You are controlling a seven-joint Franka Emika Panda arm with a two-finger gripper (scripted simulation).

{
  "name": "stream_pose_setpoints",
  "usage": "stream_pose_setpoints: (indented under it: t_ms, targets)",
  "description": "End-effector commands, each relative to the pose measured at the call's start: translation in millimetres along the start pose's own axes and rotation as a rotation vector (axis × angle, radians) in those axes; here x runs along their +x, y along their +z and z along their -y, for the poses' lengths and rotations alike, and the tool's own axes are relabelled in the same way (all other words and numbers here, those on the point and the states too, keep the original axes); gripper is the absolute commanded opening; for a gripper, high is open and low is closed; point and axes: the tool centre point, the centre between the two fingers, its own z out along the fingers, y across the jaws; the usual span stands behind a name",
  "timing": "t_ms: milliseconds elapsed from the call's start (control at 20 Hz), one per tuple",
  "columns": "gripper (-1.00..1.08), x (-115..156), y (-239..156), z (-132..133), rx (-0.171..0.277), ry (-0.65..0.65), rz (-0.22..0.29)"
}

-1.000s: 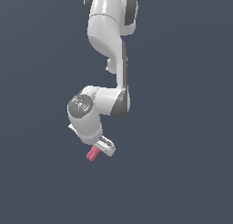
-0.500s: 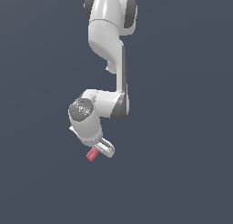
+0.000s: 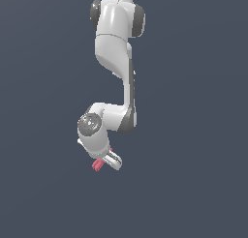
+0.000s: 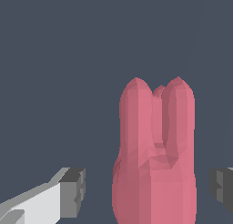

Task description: Pick up the object and move it to a goal position.

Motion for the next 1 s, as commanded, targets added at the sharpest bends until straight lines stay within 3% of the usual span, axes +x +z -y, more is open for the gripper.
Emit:
stream_pose_setpoints:
  t_ms: [0,50,950]
  targets:
    - [1.00,1.3,-0.6,0.6,0.001,0.000,-0.002]
    - [-1.00,1.3,-0.6,0.6,0.001,0.000,-0.002]
    - [-1.00,-1.8,-14.3,-3.2,0.001,0.000,-0.002]
